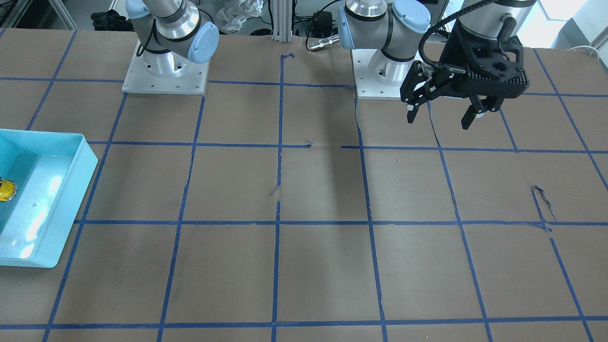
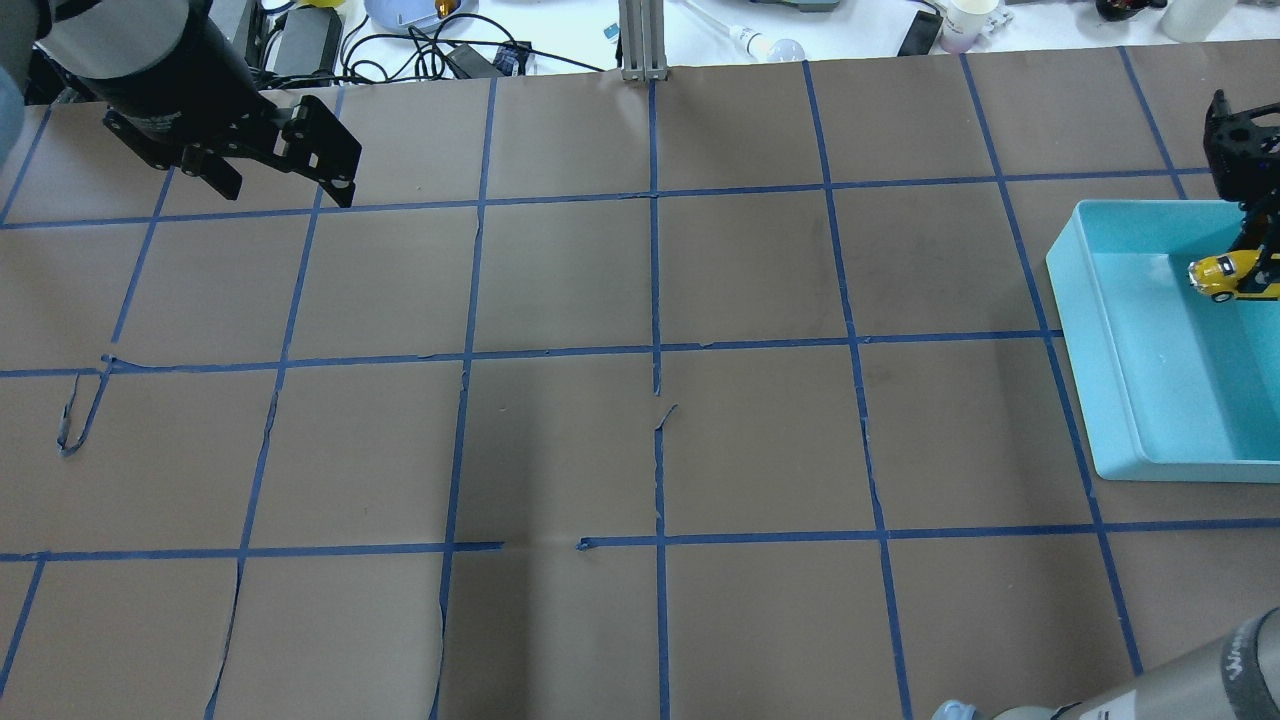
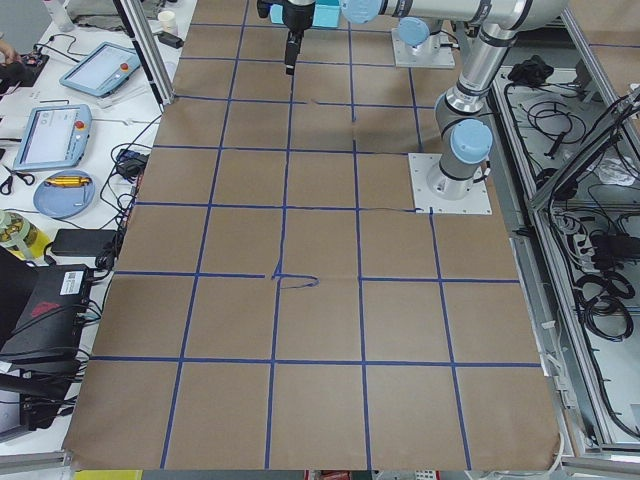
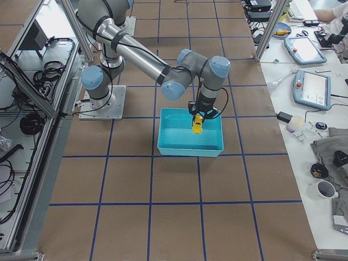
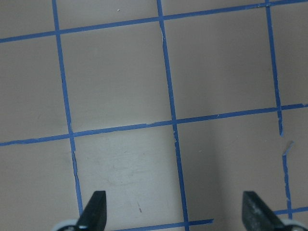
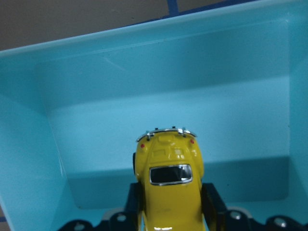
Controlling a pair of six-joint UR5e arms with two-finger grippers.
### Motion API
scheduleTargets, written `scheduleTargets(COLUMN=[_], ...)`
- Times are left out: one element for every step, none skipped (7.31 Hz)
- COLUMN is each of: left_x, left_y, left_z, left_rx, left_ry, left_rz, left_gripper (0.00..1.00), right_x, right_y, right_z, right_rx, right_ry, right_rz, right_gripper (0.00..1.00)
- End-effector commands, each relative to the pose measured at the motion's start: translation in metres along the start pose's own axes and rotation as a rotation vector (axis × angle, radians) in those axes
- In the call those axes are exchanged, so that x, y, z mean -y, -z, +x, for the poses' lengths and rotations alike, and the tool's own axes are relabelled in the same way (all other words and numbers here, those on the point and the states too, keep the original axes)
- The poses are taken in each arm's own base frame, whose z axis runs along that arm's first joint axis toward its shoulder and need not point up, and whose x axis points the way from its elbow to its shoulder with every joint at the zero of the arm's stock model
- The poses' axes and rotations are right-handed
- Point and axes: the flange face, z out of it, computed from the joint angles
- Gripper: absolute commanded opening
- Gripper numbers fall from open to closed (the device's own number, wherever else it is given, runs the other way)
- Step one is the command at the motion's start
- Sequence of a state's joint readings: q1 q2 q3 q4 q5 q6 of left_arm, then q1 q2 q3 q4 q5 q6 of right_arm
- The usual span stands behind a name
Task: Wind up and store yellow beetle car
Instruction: 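Carry the car with the right gripper into the light-blue bin, then open the right gripper to drop the car in the bin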
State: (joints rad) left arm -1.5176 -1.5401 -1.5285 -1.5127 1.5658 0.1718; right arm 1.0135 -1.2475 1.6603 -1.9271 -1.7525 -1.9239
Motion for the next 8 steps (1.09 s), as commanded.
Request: scheduleTargets(left_x=[0.000, 0.000, 0.000, 0.000, 0.000, -0.001, 0.000, 0.000], left_y=[0.001, 0.000, 0.000, 0.001, 0.000, 0.000, -0.001, -0.001], left_z=[0.001, 0.000, 0.000, 0.000, 0.000, 0.001, 0.001, 0.001], left_rx=[0.001, -0.001, 0.000, 0.001, -0.001, -0.001, -0.006, -0.006], left_ry=[-0.001, 0.000, -0.001, 0.000, 0.001, 0.001, 0.001, -0.001], left_rz=[0.002, 0.001, 0.001, 0.002, 0.000, 0.000, -0.001, -0.001], left_gripper=[1.00, 1.00, 1.00, 1.00, 1.00, 1.00, 1.00, 1.00], right_x=[0.019, 0.022, 0.023, 0.021, 0.020, 0.019, 0.015, 0.012], right_y=[-0.041, -0.052, -0.058, -0.058, -0.058, -0.059, -0.047, -0.035], right_z=[-0.009, -0.012, -0.014, -0.014, -0.014, -0.014, -0.014, -0.014], right_rx=[0.010, 0.003, 0.006, 0.010, 0.010, 0.006, -0.016, -0.042], right_ry=[-0.002, 0.003, 0.004, 0.001, -0.002, -0.010, -0.023, -0.062], right_rz=[0.094, 0.090, 0.082, 0.075, 0.077, 0.090, 0.084, 0.064], right_gripper=[0.00, 0.00, 0.00, 0.07, 0.46, 0.99, 1.00, 1.00])
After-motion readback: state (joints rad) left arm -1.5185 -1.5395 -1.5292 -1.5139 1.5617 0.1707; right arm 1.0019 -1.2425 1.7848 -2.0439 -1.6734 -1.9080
